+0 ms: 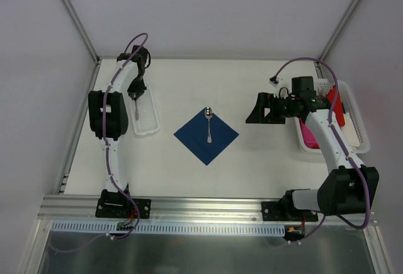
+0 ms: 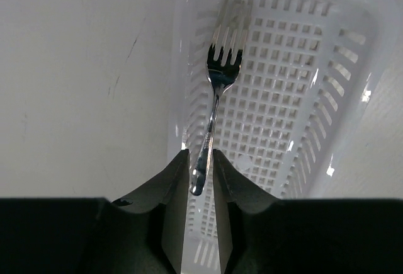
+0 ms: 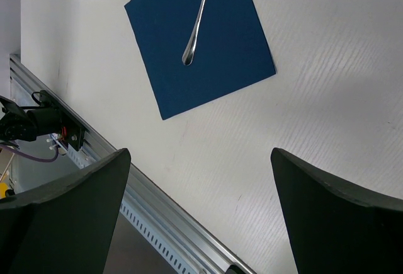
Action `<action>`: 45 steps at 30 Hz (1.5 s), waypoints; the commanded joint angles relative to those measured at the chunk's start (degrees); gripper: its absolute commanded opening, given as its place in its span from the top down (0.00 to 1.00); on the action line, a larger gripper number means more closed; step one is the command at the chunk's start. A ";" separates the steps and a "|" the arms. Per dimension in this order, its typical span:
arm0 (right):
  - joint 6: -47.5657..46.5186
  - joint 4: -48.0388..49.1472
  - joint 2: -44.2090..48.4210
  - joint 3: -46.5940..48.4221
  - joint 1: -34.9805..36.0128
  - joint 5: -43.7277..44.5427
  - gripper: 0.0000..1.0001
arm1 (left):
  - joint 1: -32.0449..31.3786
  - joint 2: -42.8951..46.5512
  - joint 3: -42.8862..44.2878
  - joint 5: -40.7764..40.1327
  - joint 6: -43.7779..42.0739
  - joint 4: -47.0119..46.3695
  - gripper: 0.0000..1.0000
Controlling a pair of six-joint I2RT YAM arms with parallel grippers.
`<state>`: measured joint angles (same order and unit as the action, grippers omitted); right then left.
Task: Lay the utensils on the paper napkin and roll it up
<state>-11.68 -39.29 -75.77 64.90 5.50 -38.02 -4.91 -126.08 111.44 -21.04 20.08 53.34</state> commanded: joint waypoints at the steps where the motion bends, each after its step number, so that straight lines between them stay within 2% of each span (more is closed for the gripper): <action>1: -0.62 0.44 -0.78 0.40 -0.40 -1.00 0.01 | -0.28 -1.88 3.78 -4.45 0.76 0.45 0.77; 6: -0.54 0.44 -1.75 0.66 -0.31 -1.18 0.01 | -0.28 -5.31 6.95 -6.82 -0.47 0.45 0.71; 13: -0.53 0.44 -2.54 0.75 -0.40 -1.27 0.01 | -0.54 -9.53 11.60 -6.39 -2.14 0.53 0.71; 26: -0.36 0.44 -3.33 0.93 -0.49 -1.62 0.01 | -1.25 -13.40 13.54 -7.53 -3.73 0.45 0.65; 33: -0.36 0.35 -3.51 1.01 -0.75 -1.97 0.01 | -1.33 -14.54 13.89 -9.46 -3.82 0.54 0.65; 37: -0.27 0.35 -3.95 1.01 -1.01 -2.32 0.01 | -1.33 -14.81 13.89 -10.95 -3.73 0.54 0.68; 45: -0.10 0.35 -3.77 0.84 -1.28 -2.76 0.01 | -1.33 -14.19 14.25 -12.10 -4.52 0.53 0.85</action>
<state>-11.66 -39.29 -79.53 64.90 4.78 -39.03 -5.69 -140.46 123.42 -30.81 16.78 52.97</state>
